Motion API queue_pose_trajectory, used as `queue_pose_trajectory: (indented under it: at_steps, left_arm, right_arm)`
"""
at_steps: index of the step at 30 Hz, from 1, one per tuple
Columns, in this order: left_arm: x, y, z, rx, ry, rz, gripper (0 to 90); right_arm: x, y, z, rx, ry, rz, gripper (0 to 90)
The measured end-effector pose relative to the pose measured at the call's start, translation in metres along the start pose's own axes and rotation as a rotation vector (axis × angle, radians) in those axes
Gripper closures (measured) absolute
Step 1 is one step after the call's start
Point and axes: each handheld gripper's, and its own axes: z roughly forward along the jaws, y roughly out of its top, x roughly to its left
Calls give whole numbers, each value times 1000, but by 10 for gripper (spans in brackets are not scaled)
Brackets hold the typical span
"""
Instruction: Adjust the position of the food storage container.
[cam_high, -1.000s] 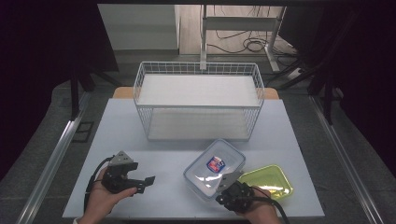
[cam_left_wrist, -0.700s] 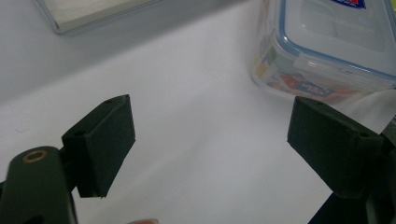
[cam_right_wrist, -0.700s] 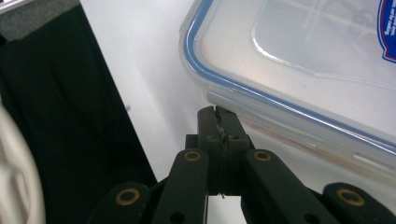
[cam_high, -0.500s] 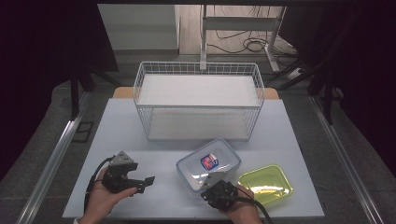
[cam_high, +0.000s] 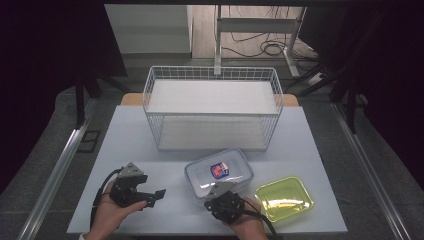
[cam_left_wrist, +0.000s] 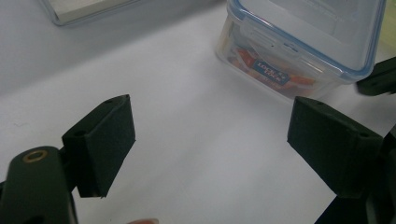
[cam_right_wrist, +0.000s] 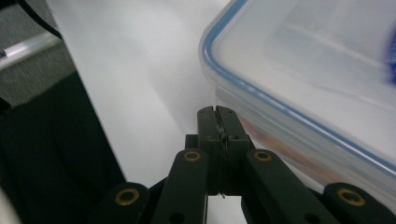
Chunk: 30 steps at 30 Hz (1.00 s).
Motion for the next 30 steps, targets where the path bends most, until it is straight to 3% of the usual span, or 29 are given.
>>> queue_pose_trajectory:
  at_steps: [1,2,4,5,6,7,8,9,10,12,13,14,15,16,20,30]
  left_arm:
    - [0,0,0,0,-1,0,148]
    - [0,0,0,0,-1,0,148]
    - [-1,0,1,2,1,1,148]
    - [-1,0,1,2,1,1,148]
    - [-1,0,1,3,1,2,148]
    - [-1,0,1,2,0,1,148]
    - [-2,0,1,2,-2,1,148]
    - [-2,0,1,2,-2,1,148]
    - [-2,0,2,2,-3,2,148]
    - [-1,0,2,3,-2,2,148]
    - [-1,0,2,5,-1,4,148]
    - [0,0,3,7,0,1,148]
    - [0,0,3,7,0,1,148]
    - [0,0,4,9,0,0,148]
    - [0,-1,5,13,0,-2,148]
    - [-1,-1,4,6,-2,-1,146]
  right_arm:
    - [0,0,0,0,0,0,891]
    - [-5,0,-18,-31,-6,27,891]
    - [-16,-1,-36,-62,-35,57,891]
    - [-16,-1,-36,-62,-35,57,891]
    - [-30,-2,-53,-85,-73,98,891]
    - [-30,-2,-53,-85,-73,98,891]
    - [-47,-5,-66,-96,-134,130,892]
    - [-47,-5,-66,-96,-134,130,892]
    - [-65,-9,-74,-99,-178,179,891]
    - [-82,-13,-80,-102,-218,219,891]
    - [-82,-13,-80,-102,-218,219,891]
    - [-95,-17,-83,-102,-247,247,891]
    - [-95,-17,-83,-102,-247,247,891]
    - [-107,-21,-82,-98,-257,279,892]
    - [-120,-26,-74,-68,-263,315,892]
    - [-126,-33,-55,-3,-254,327,893]
